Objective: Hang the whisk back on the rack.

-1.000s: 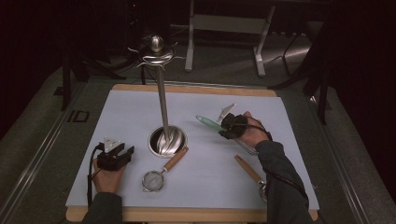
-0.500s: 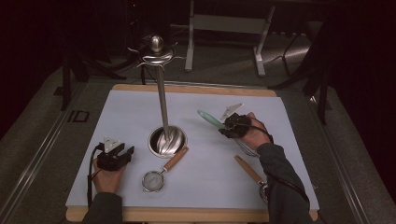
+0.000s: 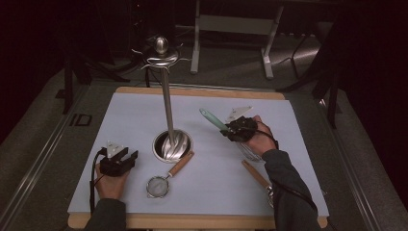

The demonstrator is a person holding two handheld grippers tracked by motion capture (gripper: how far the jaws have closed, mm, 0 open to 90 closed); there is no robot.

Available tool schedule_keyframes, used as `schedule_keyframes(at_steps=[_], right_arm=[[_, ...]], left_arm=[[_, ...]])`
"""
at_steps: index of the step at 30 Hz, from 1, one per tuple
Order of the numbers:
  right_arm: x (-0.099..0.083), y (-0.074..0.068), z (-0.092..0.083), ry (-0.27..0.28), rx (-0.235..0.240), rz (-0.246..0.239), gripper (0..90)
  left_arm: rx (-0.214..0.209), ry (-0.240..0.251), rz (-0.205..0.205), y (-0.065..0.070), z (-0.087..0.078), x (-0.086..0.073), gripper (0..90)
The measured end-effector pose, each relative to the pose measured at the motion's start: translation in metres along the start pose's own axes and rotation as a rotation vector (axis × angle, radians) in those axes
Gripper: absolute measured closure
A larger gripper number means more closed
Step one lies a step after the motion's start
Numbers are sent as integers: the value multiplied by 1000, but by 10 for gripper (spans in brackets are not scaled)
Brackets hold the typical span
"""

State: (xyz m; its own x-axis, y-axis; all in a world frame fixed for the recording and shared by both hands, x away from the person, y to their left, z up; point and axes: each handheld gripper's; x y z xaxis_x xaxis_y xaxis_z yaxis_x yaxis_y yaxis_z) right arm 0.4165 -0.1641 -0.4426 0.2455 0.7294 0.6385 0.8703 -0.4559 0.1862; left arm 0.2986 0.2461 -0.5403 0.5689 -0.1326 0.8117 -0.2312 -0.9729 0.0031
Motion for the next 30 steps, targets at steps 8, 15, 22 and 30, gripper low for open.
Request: schedule_keyframes(at_steps=[8,15,22,30], right_arm=[[11,-6,-9,82,1,2,691],[20,-12,-17,134,-29,24,691],[31,-20,-28,202,-44,24,691],[45,-31,-41,263,-68,-28,691]], left_arm=[[0,3,-1,0,0,0,563],[0,3,0,0,0,0,562],[1,2,0,0,0,0,561],[1,6,-3,0,0,0,560]])
Point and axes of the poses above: each handheld gripper's, and its own axes: z roughly forward along the jaws, x roughly out of its top, y roughly to its right, and after that the axes turned 2 degrees about x, right-handed
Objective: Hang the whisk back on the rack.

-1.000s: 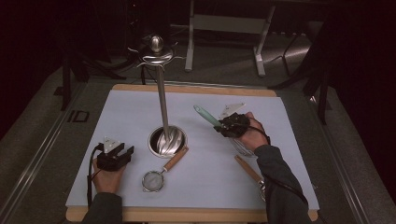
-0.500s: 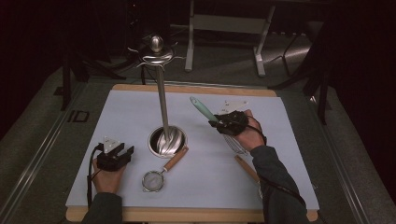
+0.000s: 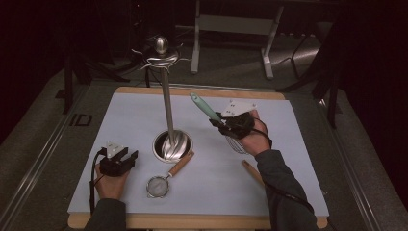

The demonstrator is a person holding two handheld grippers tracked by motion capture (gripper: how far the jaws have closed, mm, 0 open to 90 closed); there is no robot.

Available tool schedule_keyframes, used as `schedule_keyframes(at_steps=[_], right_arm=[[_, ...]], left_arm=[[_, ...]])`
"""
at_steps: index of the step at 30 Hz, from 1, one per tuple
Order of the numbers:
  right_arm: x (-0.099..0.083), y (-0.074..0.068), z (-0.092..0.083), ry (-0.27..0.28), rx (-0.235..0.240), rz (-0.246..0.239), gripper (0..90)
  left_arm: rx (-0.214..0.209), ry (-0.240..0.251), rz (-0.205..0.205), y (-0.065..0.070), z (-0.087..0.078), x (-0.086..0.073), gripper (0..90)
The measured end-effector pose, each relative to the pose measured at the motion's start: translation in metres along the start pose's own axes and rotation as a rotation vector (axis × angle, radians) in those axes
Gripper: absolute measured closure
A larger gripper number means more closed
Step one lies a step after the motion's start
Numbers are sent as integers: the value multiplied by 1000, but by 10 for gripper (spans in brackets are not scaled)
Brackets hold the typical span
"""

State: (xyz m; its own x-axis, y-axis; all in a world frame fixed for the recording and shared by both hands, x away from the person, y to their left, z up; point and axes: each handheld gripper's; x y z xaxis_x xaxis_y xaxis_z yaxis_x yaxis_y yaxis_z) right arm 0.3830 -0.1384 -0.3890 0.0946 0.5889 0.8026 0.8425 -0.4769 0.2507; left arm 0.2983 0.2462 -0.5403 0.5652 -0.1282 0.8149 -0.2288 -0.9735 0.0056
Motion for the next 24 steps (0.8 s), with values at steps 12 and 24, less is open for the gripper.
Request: schedule_keyframes(at_steps=[12,24], right_arm=[[23,-10,-13,50,-6,-45,691],[39,-17,-27,104,-11,-81,691]], left_arm=[[-2,3,-6,0,0,0,558],[-2,3,-6,-1,0,0,559]])
Point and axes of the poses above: each handheld gripper's, and its own axes: z roughly forward along the jaws, x roughly out of its top, y roughly to its right, and after that the axes turned 2 degrees about x, right-handed
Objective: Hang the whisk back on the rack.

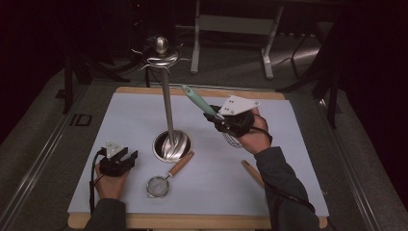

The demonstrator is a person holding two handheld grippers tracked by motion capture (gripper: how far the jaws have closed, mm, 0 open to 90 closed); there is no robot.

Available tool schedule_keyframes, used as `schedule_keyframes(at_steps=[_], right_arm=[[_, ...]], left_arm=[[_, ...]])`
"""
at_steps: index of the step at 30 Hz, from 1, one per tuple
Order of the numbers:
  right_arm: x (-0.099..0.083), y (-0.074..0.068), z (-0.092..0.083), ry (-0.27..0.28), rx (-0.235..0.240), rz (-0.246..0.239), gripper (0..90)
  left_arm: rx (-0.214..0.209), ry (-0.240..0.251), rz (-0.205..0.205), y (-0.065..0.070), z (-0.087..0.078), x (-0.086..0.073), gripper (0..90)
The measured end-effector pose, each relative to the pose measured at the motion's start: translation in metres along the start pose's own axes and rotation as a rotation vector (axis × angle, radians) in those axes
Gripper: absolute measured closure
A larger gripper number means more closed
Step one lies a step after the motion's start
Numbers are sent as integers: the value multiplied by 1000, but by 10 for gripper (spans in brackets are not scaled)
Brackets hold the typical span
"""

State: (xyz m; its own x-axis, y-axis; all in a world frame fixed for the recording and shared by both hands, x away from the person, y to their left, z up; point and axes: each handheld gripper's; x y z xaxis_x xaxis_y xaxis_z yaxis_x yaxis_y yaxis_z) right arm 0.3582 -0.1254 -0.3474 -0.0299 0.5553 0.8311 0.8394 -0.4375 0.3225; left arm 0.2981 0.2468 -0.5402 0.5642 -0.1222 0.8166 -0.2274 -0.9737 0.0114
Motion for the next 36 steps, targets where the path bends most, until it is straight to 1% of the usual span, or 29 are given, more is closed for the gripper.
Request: schedule_keyframes(at_steps=[4,13,22,31,36], right_arm=[[3,-2,-2,12,8,-6,691],[14,-5,-9,40,5,-27,691],[23,-6,-16,80,3,-30,691],[30,-5,-17,90,14,-32,691],[38,-5,-20,99,14,-41,691]], left_arm=[[0,0,0,0,0,0,558],[-1,0,-1,0,0,0,558],[-2,0,-2,0,0,0,558],[-1,0,-2,0,0,0,558],[-1,0,-1,0,0,0,558]])
Point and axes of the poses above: each handheld gripper's, and its own axes: z roughly forward along the jaws, x roughly out of its top, y roughly to its right, and after that the axes turned 2 degrees about x, right-handed
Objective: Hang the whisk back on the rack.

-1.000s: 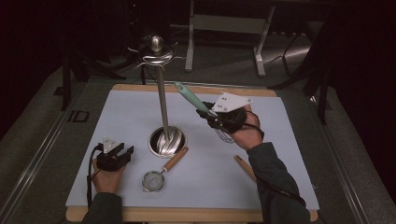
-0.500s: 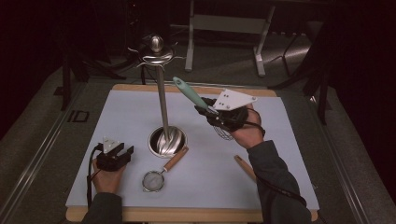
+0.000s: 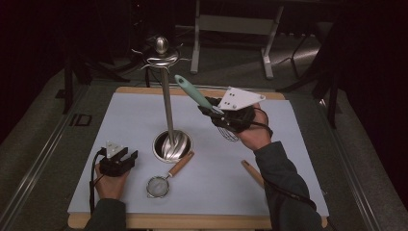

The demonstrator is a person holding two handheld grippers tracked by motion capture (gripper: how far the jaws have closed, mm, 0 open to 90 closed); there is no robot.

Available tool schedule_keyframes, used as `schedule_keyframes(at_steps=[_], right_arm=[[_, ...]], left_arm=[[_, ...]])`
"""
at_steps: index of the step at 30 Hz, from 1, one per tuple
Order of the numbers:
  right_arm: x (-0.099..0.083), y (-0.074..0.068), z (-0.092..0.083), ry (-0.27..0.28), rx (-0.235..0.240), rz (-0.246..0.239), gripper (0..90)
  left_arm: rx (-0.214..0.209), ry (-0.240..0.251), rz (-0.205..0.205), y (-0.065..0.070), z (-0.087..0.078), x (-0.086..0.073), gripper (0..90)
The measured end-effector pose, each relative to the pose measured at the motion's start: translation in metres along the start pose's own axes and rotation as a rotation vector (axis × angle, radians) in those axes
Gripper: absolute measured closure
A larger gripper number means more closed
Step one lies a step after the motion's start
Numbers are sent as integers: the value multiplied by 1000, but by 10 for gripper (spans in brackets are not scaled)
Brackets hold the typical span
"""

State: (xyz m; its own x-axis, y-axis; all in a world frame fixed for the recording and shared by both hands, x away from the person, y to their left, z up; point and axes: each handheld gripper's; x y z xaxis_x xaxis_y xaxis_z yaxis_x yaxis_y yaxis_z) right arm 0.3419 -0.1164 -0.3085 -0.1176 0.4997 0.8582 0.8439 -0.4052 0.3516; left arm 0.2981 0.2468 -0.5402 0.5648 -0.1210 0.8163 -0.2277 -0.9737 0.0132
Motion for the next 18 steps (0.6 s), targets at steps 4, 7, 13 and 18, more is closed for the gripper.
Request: schedule_keyframes(at_steps=[4,7,13,18], right_arm=[[7,1,-3,12,-7,-5,691],[10,2,-6,25,-9,-6,692],[16,1,-9,41,-7,-10,691],[21,-3,-10,61,-1,-15,691]], left_arm=[[0,-1,1,0,0,0,558],[0,-1,1,0,0,0,558],[1,-1,-1,0,0,0,558],[0,-1,2,0,0,0,558]])
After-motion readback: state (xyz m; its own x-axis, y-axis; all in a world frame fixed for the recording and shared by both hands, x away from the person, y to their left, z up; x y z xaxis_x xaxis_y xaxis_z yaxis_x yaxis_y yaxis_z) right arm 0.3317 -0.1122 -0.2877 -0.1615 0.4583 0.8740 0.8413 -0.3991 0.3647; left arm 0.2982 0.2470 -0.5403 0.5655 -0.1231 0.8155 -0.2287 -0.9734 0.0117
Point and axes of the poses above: each handheld gripper's, and its own axes: z roughly forward along the jaws, x roughly out of its top, y roughly to its right, and after that the axes turned 2 degrees about x, right-handed
